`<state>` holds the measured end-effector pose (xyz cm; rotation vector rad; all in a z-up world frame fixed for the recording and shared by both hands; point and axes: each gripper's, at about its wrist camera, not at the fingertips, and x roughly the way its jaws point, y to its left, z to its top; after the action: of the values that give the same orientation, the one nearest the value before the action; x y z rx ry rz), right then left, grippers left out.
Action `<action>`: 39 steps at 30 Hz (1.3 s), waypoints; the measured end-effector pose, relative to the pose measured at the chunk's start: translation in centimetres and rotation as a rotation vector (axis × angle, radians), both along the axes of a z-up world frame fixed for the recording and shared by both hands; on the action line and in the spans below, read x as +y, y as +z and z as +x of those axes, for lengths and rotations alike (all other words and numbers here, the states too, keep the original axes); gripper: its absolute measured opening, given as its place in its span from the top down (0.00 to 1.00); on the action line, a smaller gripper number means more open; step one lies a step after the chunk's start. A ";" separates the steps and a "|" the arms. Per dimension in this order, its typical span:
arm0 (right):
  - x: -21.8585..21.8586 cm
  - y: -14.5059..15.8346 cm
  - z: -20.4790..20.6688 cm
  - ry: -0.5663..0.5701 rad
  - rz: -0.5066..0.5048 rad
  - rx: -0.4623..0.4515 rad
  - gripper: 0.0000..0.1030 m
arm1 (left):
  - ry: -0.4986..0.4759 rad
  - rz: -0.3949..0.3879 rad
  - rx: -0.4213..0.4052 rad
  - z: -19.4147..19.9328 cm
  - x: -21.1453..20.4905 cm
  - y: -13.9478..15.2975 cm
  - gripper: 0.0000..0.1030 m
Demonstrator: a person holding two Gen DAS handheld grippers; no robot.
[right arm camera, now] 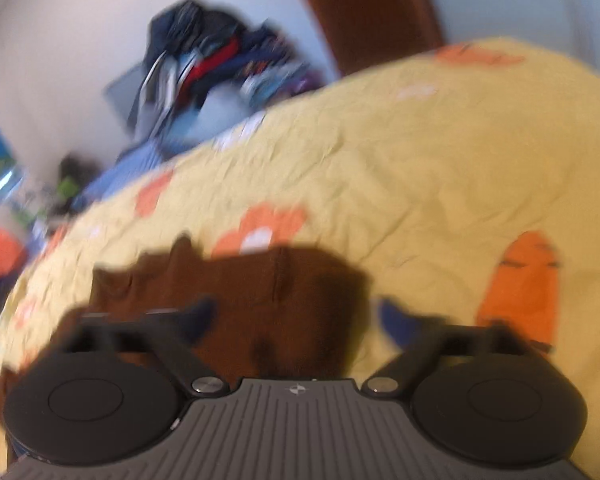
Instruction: Fold small clothes
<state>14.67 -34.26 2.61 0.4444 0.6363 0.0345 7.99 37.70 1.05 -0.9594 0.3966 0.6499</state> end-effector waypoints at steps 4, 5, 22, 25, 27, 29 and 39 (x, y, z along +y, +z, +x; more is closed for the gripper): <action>1.3 2.2 -2.3 0.013 0.025 -0.129 0.04 | -0.050 0.039 0.116 2.3 0.8 -0.1 0.97; 1.5 2.6 -2.8 0.031 0.031 -0.139 0.04 | -0.067 0.056 0.143 2.8 0.7 -0.3 0.97; 1.4 3.9 -6.0 0.226 0.279 -0.069 0.00 | -0.689 0.602 -0.264 2.0 -26.5 14.7 0.97; 0.6 2.6 -4.9 0.203 0.414 -0.025 0.00 | -1.144 0.686 -0.225 2.5 -37.3 11.3 0.90; 0.3 1.1 -4.7 0.172 0.513 0.029 0.00 | -1.297 0.756 -0.128 1.4 -41.9 8.2 0.89; -0.9 0.1 -4.7 0.156 0.602 0.066 0.00 | -1.301 0.810 -0.081 -0.5 -43.2 5.8 0.77; -2.0 -1.0 -3.2 0.160 0.679 0.102 0.03 | -1.076 0.628 -0.025 -4.4 -35.7 1.0 0.10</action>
<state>11.46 -36.30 1.57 1.0534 0.7535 0.3908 3.55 1.95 2.02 -0.0712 0.5665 -0.2336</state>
